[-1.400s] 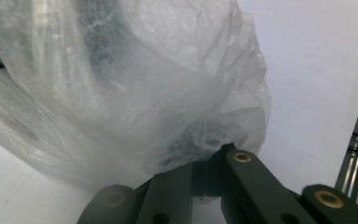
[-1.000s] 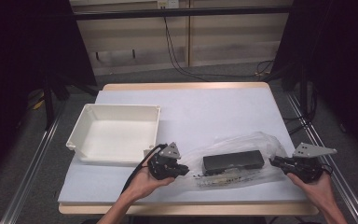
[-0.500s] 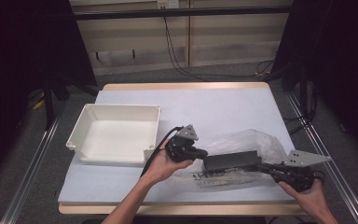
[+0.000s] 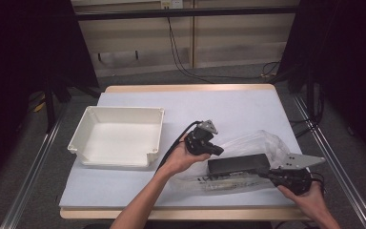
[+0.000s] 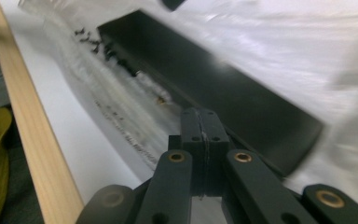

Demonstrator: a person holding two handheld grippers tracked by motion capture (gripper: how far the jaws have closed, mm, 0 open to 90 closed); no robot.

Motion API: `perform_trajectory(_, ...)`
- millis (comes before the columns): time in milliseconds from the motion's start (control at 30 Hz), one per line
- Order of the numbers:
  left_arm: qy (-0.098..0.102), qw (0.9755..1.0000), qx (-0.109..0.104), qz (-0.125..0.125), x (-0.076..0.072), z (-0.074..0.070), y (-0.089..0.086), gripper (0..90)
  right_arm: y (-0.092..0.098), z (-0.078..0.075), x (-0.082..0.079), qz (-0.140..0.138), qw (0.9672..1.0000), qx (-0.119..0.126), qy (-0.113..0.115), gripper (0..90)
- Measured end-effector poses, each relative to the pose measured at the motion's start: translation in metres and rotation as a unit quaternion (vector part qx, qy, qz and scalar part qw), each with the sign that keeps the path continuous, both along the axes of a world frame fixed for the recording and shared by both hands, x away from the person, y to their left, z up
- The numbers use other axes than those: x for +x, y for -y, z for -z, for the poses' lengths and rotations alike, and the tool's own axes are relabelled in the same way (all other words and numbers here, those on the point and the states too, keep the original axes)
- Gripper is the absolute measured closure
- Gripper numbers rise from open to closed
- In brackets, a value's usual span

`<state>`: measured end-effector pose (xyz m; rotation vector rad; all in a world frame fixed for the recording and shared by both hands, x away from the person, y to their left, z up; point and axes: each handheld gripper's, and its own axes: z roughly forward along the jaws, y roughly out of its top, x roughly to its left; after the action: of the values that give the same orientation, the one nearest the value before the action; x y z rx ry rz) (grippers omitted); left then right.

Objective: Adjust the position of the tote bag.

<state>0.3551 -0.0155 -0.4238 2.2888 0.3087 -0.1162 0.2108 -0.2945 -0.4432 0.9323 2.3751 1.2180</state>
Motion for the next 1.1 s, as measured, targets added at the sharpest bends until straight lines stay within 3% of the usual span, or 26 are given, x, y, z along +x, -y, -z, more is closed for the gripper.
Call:
perform_trajectory(167, 0.004, 0.9993, 0.035, 0.012, 0.007, 0.012, 0.013, 90.0, -0.018, 0.015, 0.004, -0.018, 0.9993, -0.025, -0.022, 90.0)
perform_trajectory(433, -0.025, 0.9980, 0.055, 0.021, 0.018, 0.035, 0.019, 90.0, -0.033, 0.031, 0.009, -0.033, 0.9974, -0.054, -0.036, 90.0)
perform_trajectory(567, -0.019, 0.9968, 0.076, 0.014, 0.021, 0.046, 0.023, 90.0, -0.035, 0.036, 0.011, -0.033, 0.9968, -0.059, -0.043, 90.0)
perform_trajectory(633, -0.019, 0.9973, 0.070, 0.017, 0.024, 0.049, 0.024, 90.0, -0.036, 0.037, 0.011, -0.032, 0.9969, -0.059, -0.041, 90.0)
perform_trajectory(733, -0.013, 0.9977, 0.067, 0.001, 0.029, 0.050, 0.025, 90.0, -0.037, 0.037, 0.009, -0.035, 0.9968, -0.057, -0.044, 90.0)
perform_trajectory(767, 0.002, 0.9972, 0.074, -0.007, 0.030, 0.049, 0.026, 90.0, -0.037, 0.037, 0.007, -0.035, 0.9967, -0.056, -0.046, 90.0)
perform_trajectory(933, 0.021, 0.9969, 0.075, -0.016, 0.035, 0.049, 0.032, 90.0, -0.039, 0.036, -0.001, -0.048, 0.9961, -0.060, -0.044, 90.0)
perform_trajectory(1100, 0.018, 0.9971, 0.067, -0.032, 0.044, 0.051, 0.032, 90.0, -0.039, 0.036, -0.010, -0.061, 0.9953, -0.058, -0.047, 90.0)
